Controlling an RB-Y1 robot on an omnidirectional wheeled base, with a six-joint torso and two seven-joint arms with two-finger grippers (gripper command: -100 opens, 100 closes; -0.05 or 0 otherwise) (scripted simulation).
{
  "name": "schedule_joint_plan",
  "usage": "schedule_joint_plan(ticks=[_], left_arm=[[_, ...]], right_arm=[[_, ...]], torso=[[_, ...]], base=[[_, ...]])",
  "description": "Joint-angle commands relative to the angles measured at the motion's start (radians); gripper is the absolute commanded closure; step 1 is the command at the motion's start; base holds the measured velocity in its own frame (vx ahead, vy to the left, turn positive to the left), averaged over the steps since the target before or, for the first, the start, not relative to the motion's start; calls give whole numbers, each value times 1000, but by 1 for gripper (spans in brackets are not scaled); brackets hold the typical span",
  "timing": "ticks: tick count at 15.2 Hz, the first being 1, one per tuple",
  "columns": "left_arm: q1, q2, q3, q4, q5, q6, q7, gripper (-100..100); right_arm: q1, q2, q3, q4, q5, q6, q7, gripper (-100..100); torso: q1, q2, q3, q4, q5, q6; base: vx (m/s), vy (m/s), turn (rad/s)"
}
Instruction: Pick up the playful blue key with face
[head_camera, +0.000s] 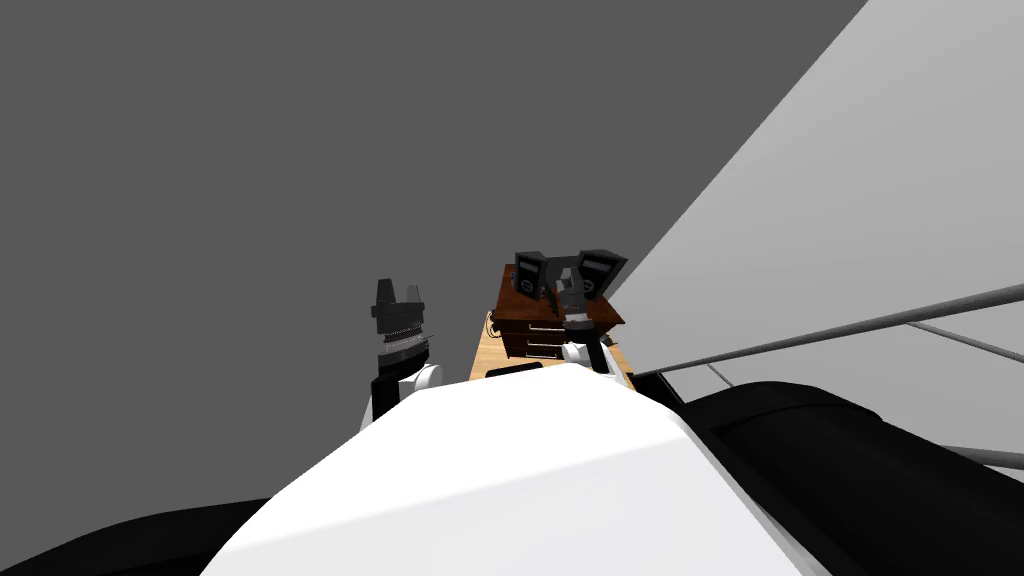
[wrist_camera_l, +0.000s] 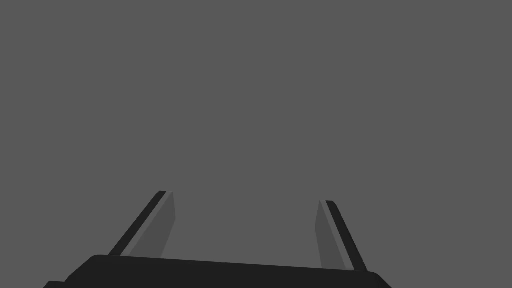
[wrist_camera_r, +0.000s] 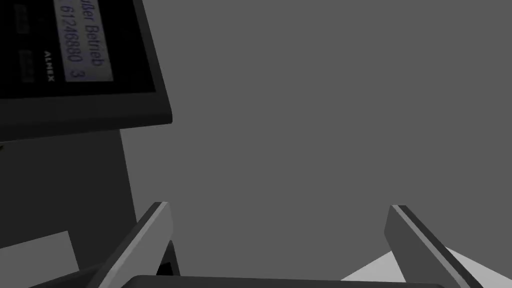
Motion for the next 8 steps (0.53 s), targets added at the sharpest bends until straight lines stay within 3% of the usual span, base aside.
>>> schedule_joint_plan(ticks=[1,8], left_arm=[[0,0,0,0,0,0,0,0],[0,0,0,0,0,0,0,0]], right_arm=[[-11,-29,5,15,25,20,13,-100],[-65,-92,31,87,145,116,73,-100]], torso=[[0,0,0,0,0,0],[2,2,1,0,0,0]], base=[[-9,9,29],[-28,27,42]])
